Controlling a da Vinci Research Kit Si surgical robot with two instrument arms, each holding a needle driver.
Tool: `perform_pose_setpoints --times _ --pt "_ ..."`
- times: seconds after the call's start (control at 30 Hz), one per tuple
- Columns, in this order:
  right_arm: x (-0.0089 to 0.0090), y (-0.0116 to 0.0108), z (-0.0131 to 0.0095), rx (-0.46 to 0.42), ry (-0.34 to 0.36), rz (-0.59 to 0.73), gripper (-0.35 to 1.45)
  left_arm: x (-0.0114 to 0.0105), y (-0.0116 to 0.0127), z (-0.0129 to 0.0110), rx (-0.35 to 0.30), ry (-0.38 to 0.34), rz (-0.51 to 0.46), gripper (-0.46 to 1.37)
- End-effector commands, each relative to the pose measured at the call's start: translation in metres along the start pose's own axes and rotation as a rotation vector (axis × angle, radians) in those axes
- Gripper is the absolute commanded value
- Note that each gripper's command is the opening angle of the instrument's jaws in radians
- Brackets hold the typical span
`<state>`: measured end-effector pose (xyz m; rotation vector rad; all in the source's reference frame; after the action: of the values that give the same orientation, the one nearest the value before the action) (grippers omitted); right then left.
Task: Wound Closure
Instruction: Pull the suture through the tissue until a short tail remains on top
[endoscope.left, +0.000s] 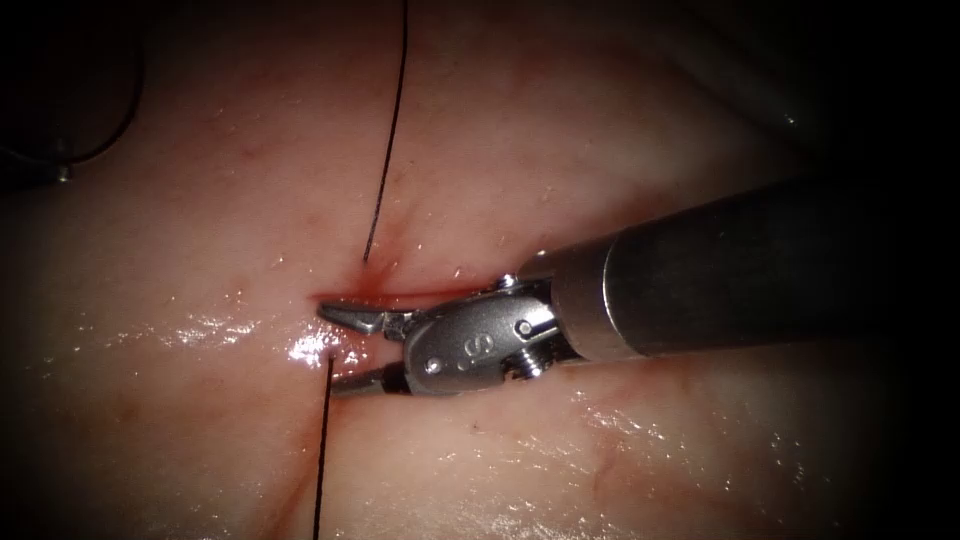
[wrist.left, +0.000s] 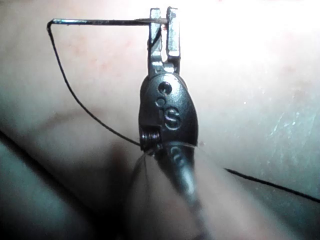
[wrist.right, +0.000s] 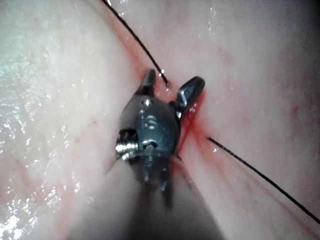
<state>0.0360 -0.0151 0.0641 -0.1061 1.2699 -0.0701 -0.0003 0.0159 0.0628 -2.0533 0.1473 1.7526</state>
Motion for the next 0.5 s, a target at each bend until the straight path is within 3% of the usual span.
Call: perform_pose_setpoints --times 0.03,0.1,0.13,0.17,0.2,0.23,0.5 --pt "0.0001 -0.0001 0.0003 0.007 0.006 0.0 1.25 0.0 0.0 0.0001 -0.01 0.001 0.0 -0.35" --pt "0.0002 -0.0002 0.0005 0.013 0.017 -0.001 1.1 0.0 0.0 0.0001 -0.01 0.0 0.0 -0.35" --pt "0.0002 -0.0002 0.0004 0.018 0.02 -0.001 0.91 0.0 0.0 0.0 -0.01 0.0 0.0 -0.35" --pt "0.0002 -0.0002 0.0001 0.044 0.026 -0.003 0.17 0.0001 0.0001 0.0 -0.01 0.0 0.0 -0.35" --pt "0.0001 -0.0001 -0.0001 0.059 0.025 -0.004 -0.16 0.0001 0.0001 -0.0001 -0.011 0.0 0.0 -0.35" --pt "0.0 -0.0001 -0.0005 0.09 0.011 -0.005 -0.35 0.0001 0.0001 -0.0002 -0.011 0.0 0.0 -0.35" --pt "0.0004 -0.0006 -0.0022 0.106 -0.013 0.003 -0.35 0.0002 0.0001 -0.0003 -0.012 0.0 0.0 -0.35"
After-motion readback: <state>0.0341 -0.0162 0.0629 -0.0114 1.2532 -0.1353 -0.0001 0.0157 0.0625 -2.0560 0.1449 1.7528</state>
